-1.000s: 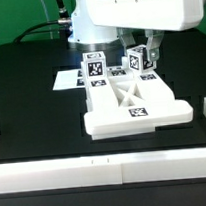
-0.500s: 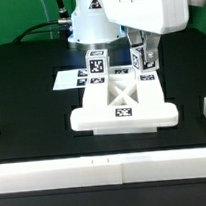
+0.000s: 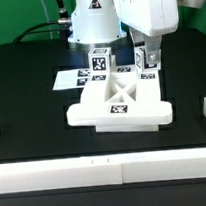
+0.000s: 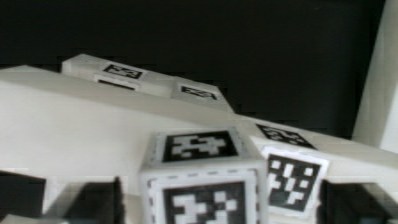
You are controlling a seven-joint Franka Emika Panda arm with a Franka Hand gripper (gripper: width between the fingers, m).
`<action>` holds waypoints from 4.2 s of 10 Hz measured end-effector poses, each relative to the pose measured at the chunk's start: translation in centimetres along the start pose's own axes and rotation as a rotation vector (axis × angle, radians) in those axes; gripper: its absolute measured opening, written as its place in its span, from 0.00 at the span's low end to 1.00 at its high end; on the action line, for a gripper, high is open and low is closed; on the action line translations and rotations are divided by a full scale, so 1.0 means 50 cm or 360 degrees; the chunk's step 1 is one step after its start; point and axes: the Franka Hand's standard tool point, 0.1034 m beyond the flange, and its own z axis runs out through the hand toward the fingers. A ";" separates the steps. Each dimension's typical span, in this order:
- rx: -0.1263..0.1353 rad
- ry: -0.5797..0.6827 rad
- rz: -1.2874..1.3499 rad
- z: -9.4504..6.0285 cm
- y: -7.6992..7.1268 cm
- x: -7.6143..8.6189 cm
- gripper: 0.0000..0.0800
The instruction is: Assemble chair
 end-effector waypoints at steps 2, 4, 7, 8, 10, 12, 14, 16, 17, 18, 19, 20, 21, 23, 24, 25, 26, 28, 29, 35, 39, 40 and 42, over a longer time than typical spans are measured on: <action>-0.0007 0.0001 -0.0023 0.002 0.002 -0.008 0.76; -0.0007 0.0001 -0.0191 0.002 0.001 -0.011 0.81; -0.0007 0.0000 -0.0531 0.002 0.001 -0.010 0.81; -0.0007 0.0000 -0.0679 0.002 0.001 -0.010 0.81; -0.0071 -0.0023 -0.0992 0.007 0.016 -0.014 0.81; -0.0072 -0.0020 -0.1378 0.008 0.017 -0.011 0.81; -0.0074 -0.0024 -0.1690 0.007 0.017 -0.006 0.81; -0.0089 -0.0018 -0.1936 0.007 0.018 -0.006 0.81; -0.0097 -0.0015 -0.2033 0.007 0.018 -0.006 0.81; -0.0115 -0.0005 -0.2157 0.007 0.018 -0.005 0.81; -0.0122 -0.0004 -0.2264 0.007 0.018 -0.004 0.81; -0.0132 -0.0003 -0.2384 0.007 0.019 -0.001 0.81; -0.0136 -0.0003 -0.2435 0.007 0.019 -0.003 0.81; -0.0135 -0.0003 -0.2433 0.007 0.019 -0.004 0.69; -0.0135 -0.0003 -0.2432 0.007 0.019 -0.003 0.46; -0.0135 -0.0003 -0.2432 0.007 0.019 -0.003 0.46; -0.0134 -0.0003 -0.2420 0.007 0.019 -0.003 0.36; -0.0134 -0.0002 -0.2390 0.007 0.019 -0.003 0.36; -0.0131 0.0000 -0.2293 0.007 0.019 -0.004 0.36; -0.0121 0.0026 -0.1609 0.007 0.018 -0.007 0.36; -0.0113 0.0038 -0.1213 0.007 0.018 -0.010 0.36; -0.0111 0.0042 -0.1096 0.007 0.018 -0.011 0.36; -0.0107 0.0047 -0.0928 0.007 0.018 -0.012 0.36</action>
Offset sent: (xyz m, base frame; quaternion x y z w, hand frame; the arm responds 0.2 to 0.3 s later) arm 0.0023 0.0055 0.0039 0.0083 -0.0057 -0.1254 0.9921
